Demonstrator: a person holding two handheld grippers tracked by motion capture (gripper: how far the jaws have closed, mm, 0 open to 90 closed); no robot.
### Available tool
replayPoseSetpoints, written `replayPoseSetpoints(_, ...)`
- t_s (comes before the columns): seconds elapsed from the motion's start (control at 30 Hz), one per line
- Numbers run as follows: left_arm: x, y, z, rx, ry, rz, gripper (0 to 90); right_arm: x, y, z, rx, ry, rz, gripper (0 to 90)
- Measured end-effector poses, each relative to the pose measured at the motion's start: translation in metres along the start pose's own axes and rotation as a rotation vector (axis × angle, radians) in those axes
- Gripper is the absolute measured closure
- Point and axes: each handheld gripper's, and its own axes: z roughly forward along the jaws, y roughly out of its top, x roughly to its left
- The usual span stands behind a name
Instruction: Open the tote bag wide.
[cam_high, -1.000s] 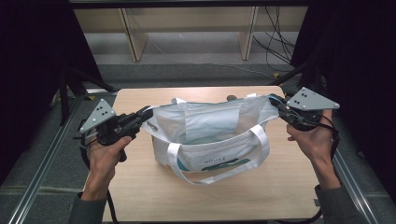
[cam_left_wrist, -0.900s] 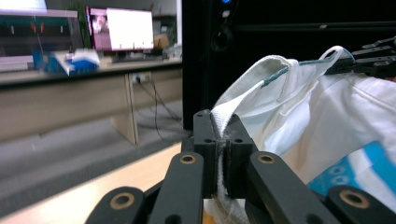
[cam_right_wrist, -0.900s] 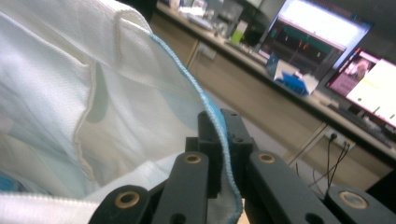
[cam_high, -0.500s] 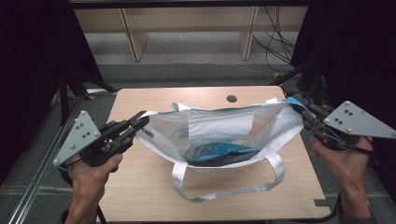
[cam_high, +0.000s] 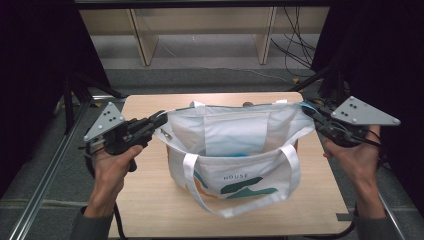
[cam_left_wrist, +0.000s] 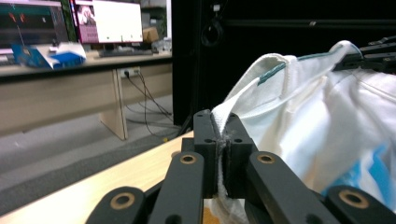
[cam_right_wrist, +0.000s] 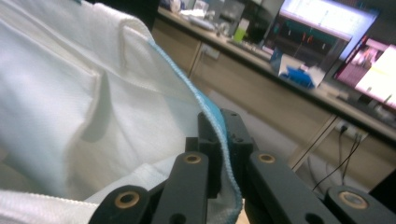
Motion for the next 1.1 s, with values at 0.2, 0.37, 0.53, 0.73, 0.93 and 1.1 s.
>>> replayPoseSetpoints(0.2, 0.004, -0.025, 0.004, 0.057, 0.0, 0.041, 84.6, -0.005, -0.02, 0.023, 0.06, 0.025, 0.021, 88.4)
replayPoseSetpoints(0.37, 0.0, -0.043, 0.001, 0.072, -0.015, 0.021, 83.1, 0.004, -0.033, 0.022, 0.089, 0.017, 0.005, 88.4)
replayPoseSetpoints(0.53, -0.002, -0.049, 0.0, 0.087, -0.017, 0.043, 82.3, 0.008, -0.044, 0.019, 0.087, 0.009, 0.002, 88.3)
replayPoseSetpoints(0.73, 0.006, -0.083, 0.012, 0.214, 0.008, 0.03, 82.0, 0.014, -0.07, 0.037, 0.173, 0.037, 0.01, 88.3)
replayPoseSetpoints(0.93, 0.02, -0.11, 0.02, 0.279, 0.007, -0.028, 81.7, 0.022, -0.085, 0.053, 0.232, 0.058, -0.001, 88.3)
replayPoseSetpoints(1.1, 0.024, -0.133, 0.028, 0.356, 0.006, -0.035, 81.3, 0.026, -0.102, 0.063, 0.287, 0.085, -0.004, 88.1)
